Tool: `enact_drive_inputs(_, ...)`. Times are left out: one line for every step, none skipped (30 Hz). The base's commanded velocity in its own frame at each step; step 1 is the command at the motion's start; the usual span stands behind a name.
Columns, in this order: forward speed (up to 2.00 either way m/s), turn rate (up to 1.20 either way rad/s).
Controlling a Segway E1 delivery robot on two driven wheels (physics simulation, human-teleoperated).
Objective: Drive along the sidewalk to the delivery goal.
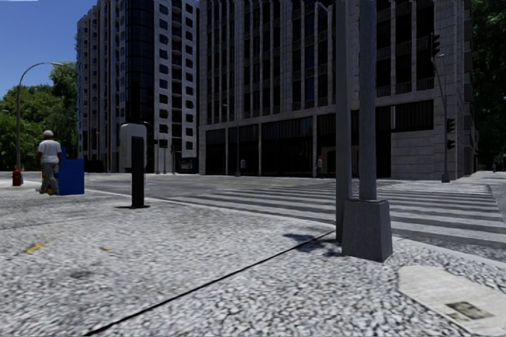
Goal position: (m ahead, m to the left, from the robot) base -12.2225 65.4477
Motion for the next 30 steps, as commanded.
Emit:
enact_drive_inputs(1.96, 0.81)
enact_drive_inputs(1.95, 0.83)
enact_drive_inputs(1.95, 0.83)
enact_drive_inputs(1.94, 0.84)
enact_drive_inputs(1.94, 0.84)
enact_drive_inputs(1.94, 0.84)
enact_drive_inputs(1.94, 0.84)
enact_drive_inputs(1.94, 0.84)
enact_drive_inputs(1.94, 0.84)
enact_drive_inputs(1.93, 0.85)
enact_drive_inputs(1.93, 0.85)
enact_drive_inputs(1.88, 0.85)
enact_drive_inputs(1.85, 0.74)
enact_drive_inputs(1.82, 0.70)
enact_drive_inputs(1.82, 0.70)
enact_drive_inputs(1.80, 0.69)
enact_drive_inputs(1.78, 0.69)
enact_drive_inputs(1.78, 0.69)
enact_drive_inputs(1.78, 0.68)
enact_drive_inputs(1.77, 0.68)
enact_drive_inputs(1.77, 0.68)
enact_drive_inputs(1.77, 0.68)
enact_drive_inputs(1.77, 0.68)
enact_drive_inputs(1.77, 0.68)
enact_drive_inputs(1.77, 0.68)
enact_drive_inputs(1.77, 0.68)
enact_drive_inputs(1.77, 0.68)
enact_drive_inputs(1.77, 0.68)
enact_drive_inputs(1.77, 0.68)
enact_drive_inputs(1.77, 0.68)
